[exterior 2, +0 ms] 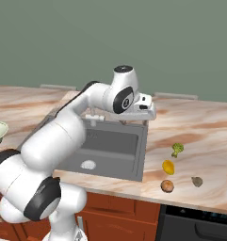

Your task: There is a mixed pile of frozen fruits and vegetables on the counter. Locate all the frozen vegetables and place the items in a bowl on the counter. Take all the frozen fruits and defrost them in a running sink.

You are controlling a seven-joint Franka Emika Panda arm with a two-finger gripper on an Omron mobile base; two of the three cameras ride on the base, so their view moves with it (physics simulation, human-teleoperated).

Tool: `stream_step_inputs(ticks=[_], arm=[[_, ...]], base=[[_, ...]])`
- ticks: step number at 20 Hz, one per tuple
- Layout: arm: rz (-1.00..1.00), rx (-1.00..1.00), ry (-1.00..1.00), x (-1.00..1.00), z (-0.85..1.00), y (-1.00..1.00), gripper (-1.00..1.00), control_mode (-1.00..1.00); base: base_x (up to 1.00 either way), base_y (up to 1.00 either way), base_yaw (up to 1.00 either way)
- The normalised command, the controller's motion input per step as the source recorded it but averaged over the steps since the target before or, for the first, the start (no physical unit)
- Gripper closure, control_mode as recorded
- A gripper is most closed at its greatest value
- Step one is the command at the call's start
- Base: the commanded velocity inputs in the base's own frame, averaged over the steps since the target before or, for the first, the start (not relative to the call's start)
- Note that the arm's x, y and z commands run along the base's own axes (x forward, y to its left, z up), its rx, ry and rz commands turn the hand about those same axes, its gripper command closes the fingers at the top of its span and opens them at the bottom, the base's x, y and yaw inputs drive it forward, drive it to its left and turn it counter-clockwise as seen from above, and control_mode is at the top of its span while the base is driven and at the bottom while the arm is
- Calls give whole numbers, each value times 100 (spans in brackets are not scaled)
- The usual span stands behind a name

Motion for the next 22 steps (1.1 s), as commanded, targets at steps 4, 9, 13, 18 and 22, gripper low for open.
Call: stream_step_inputs(ticks=[4,9,13,18,22], arm=[[-9,0,15,52,-34,-68,-100,-100],[-6,0,7,43,-30,-66,-100,-100],[0,3,0,16,-17,-35,-100,-100],[0,0,0,3,-18,-30,-100,-100],[0,0,0,1,-38,-34,-100,-100]], base=[[0,0,0],[0,0,0],[0,0,0],[0,0,0],[0,0,0]])
